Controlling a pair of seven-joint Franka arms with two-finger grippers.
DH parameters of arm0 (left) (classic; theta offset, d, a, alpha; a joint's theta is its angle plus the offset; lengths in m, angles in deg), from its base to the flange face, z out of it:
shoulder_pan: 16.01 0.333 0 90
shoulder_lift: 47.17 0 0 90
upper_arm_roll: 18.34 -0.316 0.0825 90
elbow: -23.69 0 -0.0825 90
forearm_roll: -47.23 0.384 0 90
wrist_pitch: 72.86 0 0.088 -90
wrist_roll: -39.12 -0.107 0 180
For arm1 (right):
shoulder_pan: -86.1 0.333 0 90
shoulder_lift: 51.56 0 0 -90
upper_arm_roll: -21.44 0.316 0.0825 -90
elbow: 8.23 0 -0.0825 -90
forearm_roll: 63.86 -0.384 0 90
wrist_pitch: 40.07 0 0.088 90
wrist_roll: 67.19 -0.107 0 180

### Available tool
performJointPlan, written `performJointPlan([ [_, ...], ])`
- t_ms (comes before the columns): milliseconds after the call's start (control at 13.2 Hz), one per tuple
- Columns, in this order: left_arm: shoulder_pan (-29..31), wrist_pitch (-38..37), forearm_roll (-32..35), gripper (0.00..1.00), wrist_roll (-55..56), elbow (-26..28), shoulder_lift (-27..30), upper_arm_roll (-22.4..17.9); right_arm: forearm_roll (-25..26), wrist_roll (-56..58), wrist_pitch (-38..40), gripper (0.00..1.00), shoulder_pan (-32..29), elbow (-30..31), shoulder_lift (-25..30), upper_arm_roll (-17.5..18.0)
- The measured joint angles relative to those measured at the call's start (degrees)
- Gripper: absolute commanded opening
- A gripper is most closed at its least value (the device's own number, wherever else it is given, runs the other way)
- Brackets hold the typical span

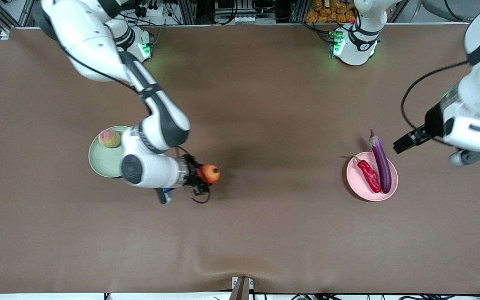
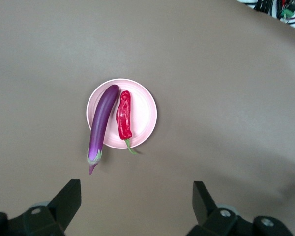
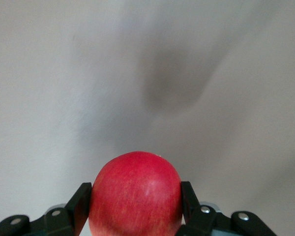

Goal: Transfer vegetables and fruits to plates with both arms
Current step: 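Carry the apple to the green plate while the left gripper withdraws, then lower the apple onto the green plate and open the right gripper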

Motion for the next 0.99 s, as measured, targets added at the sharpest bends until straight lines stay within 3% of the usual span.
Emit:
performJointPlan([
  [228, 2.36, -1.98, -2.92, 1.0, -4.84, -0.06, 4.22, -0.11, -0.77, 21.88, 2.56, 0.0, -9.31, 13.81, 8.22, 1.65],
  [455, 5.78, -4.47, -6.06, 1.0, -12.21, -0.05, 7.62, -0.36, -0.3, 40.25, 5.23, 0.0, -16.53, 25.5, 15.41, 0.45],
  [759, 6.72, -4.84, -6.15, 1.0, -15.32, 0.18, 8.27, -0.76, 0.34, 55.12, 6.98, 0.0, -17.72, 29.48, 17.46, -8.44],
  [987, 5.59, -4.84, -6.15, 1.0, -18.23, 0.24, 8.37, -2.49, 0.8, 57.7, 4.36, 0.0, -17.78, 30.29, 16.85, -10.81],
])
